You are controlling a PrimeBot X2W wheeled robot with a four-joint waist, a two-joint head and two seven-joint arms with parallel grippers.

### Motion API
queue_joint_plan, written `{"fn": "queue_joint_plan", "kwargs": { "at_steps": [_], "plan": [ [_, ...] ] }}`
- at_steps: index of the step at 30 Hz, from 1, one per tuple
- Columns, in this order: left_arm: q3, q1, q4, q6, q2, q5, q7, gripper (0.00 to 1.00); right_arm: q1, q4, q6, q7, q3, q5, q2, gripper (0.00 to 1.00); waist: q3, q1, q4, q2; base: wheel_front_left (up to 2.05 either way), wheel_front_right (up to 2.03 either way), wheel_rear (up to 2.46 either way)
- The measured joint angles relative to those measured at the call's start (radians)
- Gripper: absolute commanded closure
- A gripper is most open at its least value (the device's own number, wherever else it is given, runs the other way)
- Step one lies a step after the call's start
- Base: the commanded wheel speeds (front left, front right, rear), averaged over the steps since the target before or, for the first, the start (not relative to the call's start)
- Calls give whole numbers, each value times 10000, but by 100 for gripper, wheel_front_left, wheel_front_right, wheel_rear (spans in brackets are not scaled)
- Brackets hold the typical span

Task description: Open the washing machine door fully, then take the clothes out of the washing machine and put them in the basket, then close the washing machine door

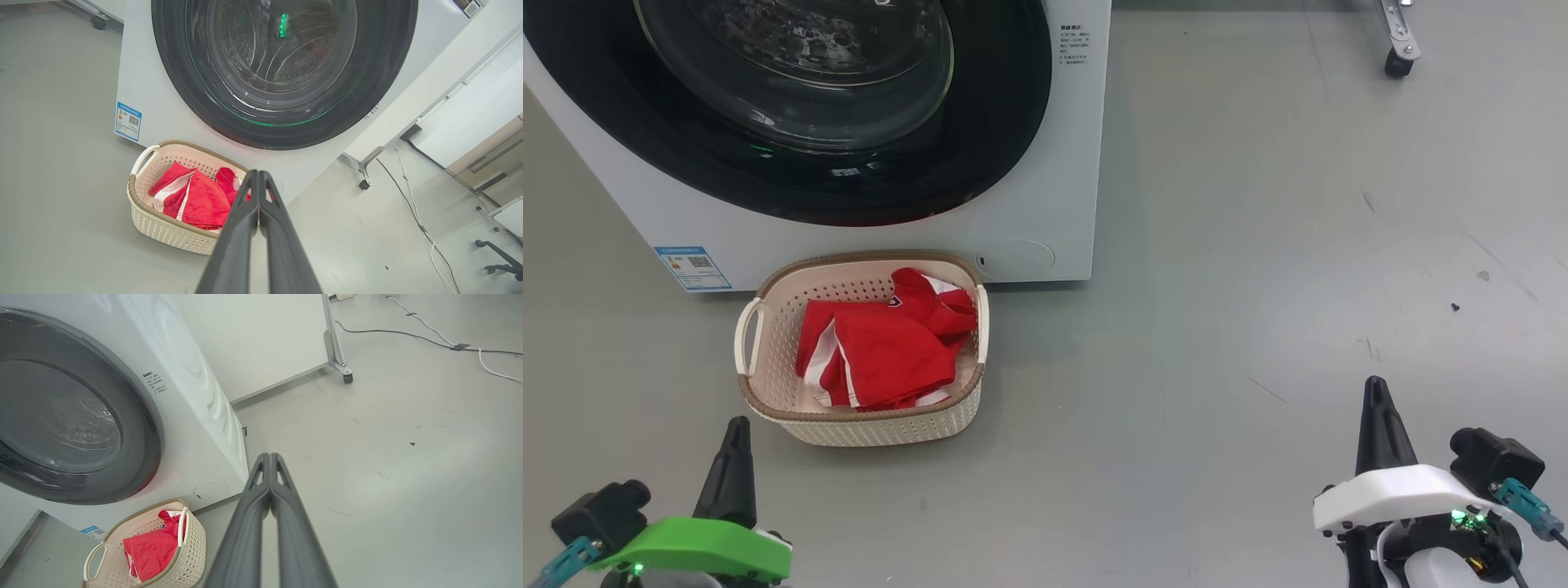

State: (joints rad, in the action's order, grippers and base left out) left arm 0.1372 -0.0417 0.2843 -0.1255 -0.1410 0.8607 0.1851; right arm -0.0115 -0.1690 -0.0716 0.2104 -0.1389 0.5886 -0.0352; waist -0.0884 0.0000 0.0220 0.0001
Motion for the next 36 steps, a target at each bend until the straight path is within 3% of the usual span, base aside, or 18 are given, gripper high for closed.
{"fn": "queue_joint_plan", "kwargs": {
  "at_steps": [36],
  "plan": [
    [-788,-4,-23,0,332,3519,-1229,100,124,-199,708,-1083,723,5045,-403,100,382,0,-104,0,0,0,0]
  ]
}}
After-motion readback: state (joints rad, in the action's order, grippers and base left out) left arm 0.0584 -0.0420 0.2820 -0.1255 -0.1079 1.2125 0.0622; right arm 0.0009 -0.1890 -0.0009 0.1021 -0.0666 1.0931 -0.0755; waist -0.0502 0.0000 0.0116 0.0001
